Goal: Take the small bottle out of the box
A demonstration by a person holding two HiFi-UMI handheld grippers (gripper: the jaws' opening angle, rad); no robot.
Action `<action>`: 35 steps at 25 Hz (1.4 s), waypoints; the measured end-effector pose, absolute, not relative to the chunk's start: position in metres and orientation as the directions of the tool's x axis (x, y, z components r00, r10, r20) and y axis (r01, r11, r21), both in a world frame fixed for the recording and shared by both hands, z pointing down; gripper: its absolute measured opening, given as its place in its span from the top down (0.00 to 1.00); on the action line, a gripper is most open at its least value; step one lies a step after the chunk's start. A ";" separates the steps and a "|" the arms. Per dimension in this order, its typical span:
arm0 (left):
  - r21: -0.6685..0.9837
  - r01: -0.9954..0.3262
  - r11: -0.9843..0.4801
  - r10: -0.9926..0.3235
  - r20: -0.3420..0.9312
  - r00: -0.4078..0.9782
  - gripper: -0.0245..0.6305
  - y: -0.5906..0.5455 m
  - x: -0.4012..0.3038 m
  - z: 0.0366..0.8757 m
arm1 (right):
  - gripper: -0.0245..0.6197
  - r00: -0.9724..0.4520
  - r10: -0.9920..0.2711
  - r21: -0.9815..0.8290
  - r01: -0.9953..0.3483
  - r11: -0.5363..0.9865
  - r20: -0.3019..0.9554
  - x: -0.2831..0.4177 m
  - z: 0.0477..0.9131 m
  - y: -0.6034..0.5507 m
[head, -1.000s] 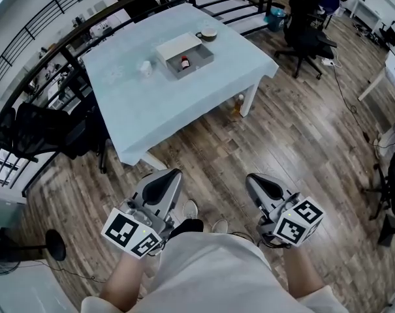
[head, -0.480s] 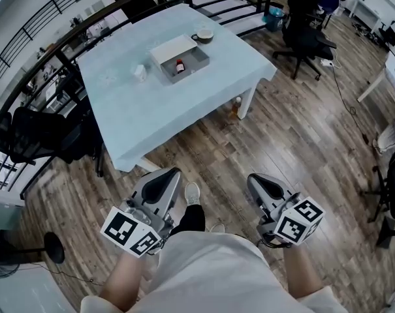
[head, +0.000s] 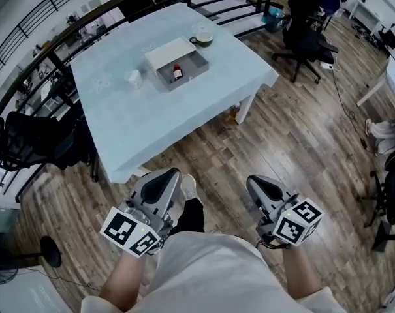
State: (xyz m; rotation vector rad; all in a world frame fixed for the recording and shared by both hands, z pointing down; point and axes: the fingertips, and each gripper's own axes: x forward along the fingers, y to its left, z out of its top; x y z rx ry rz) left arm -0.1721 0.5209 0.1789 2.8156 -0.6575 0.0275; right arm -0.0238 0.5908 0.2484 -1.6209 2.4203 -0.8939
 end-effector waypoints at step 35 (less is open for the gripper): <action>0.341 -0.437 -0.832 -0.422 0.122 0.898 0.93 0.140 -0.212 0.205 | 0.93 -0.450 -0.827 -0.527 -0.818 0.230 0.337 -0.072 0.250 0.216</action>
